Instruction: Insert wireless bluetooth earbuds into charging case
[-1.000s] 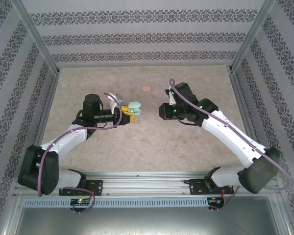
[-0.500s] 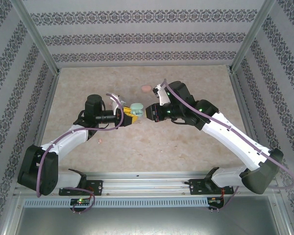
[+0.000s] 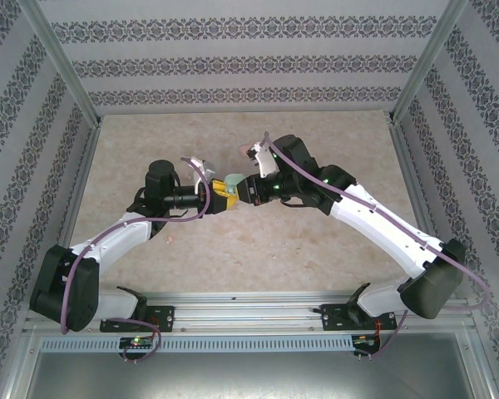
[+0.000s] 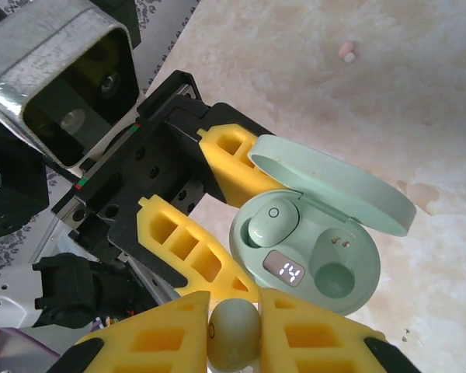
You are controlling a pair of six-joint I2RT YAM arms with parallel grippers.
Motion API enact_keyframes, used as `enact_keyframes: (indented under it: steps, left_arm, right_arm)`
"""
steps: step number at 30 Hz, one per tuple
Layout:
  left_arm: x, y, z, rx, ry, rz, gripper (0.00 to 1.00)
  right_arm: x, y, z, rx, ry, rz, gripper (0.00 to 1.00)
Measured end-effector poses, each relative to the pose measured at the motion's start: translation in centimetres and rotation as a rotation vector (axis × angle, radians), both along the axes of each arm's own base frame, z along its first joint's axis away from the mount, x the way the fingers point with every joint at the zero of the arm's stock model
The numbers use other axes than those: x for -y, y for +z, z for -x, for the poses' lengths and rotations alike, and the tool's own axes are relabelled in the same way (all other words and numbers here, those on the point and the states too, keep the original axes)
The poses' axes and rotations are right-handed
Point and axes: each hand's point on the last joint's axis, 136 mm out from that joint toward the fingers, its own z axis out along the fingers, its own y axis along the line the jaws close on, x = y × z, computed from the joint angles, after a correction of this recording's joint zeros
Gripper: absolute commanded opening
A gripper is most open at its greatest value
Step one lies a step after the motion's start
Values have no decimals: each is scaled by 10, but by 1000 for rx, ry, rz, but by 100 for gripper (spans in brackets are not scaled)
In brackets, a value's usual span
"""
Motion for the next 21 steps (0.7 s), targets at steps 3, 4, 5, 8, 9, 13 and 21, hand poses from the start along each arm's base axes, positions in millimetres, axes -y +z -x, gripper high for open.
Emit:
enact_keyframes:
  steps: [3,4,5,8,9,13,21]
  left_arm:
    - [0,1,0,-1,-3,4,11]
    - [0,1,0,-2,-3,4,11]
    - [0,1,1,-3,-3,4,11]
    - [1,1,2,-8,-10,8,11]
    - [1,2,2,-7,-12,9,11]
    - [1,3,3,-5,-20,13,11]
    - [4,6,4,10,-27,21,11]
  right_arm:
    - [4,0,-5,-1,-10,-1,19]
    - [5,0,-6,-1,-13,-2,19]
    - [7,0,-8,1,-16,-2,19]
    - [9,0,-11,8,-21,2,19]
    - [10,0,-12,9,-24,2,19]
    - [11,0,-12,13,-21,4,19]
    - [10,0,-14,26,-10,12,19]
